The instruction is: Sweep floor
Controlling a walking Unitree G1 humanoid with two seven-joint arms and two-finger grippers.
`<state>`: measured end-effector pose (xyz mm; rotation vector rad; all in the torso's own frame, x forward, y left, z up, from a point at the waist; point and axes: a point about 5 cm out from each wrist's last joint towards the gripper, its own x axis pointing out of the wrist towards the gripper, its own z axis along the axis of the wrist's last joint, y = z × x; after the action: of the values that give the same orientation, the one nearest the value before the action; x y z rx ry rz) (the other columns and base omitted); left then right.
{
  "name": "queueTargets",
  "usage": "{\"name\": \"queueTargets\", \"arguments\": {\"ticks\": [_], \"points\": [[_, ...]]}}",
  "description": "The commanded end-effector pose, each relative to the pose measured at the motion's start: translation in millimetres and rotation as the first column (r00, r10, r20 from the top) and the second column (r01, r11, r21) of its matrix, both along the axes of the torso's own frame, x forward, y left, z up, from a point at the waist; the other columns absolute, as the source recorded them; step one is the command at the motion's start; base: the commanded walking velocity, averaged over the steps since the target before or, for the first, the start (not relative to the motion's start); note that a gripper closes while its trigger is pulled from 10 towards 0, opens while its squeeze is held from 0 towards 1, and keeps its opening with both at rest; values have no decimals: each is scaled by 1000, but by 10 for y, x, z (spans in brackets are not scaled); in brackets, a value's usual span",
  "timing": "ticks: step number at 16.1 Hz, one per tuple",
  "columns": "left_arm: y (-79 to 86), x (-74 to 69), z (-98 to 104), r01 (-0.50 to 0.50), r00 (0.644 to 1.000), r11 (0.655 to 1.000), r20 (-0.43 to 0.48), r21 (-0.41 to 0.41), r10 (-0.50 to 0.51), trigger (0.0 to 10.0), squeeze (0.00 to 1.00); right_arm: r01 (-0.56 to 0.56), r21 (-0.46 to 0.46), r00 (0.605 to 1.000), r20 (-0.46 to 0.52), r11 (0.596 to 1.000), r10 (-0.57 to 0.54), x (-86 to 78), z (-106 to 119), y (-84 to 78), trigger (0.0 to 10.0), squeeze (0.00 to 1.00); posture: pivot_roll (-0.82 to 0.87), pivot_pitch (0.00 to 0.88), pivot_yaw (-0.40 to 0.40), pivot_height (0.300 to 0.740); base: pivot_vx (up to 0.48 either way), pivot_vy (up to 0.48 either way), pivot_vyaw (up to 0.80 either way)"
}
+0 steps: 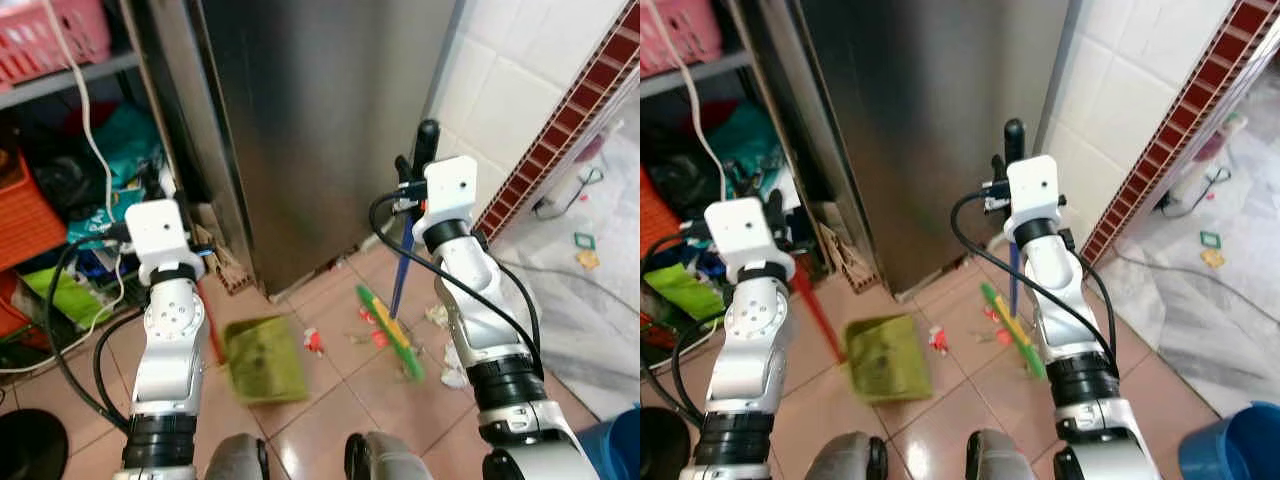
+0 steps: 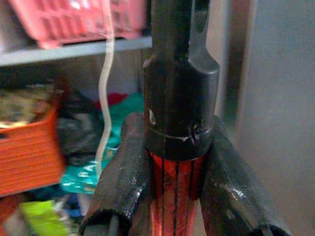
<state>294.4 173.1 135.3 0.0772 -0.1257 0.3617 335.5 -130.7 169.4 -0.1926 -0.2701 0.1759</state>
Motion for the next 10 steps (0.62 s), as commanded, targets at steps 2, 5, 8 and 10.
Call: {"name": "queueTargets", "arguments": {"ticks": [2, 5, 8, 10], "points": [[6, 77, 47, -42, 998, 998, 58, 55, 39, 10000, 0, 0, 0, 999, 35, 1000, 0, -1, 62, -3, 10000, 0, -10, 116, 0, 740, 0, 0, 0], [35, 151, -80, -106, 994, 991, 32, 82, 103, 10000, 0, 12, -10, 1000, 28, 1000, -12, -18, 26, -26, 10000, 0, -25, 116, 4, 740, 0, 0, 0], [-13, 231, -208, -49, 999, 999, 11, 9, 48, 10000, 0, 23, 2, 1000, -6, 1000, -23, -30, -42, -30, 10000, 0, -38, 120, 2, 740, 0, 0, 0], [-94, 302, -245, -27, 999, 1000, 19, 8, 27, 10000, 0, 26, 30, 999, -42, 999, -25, -27, -93, -1, 10000, 0, -49, 126, -4, 740, 0, 0, 0]]}}
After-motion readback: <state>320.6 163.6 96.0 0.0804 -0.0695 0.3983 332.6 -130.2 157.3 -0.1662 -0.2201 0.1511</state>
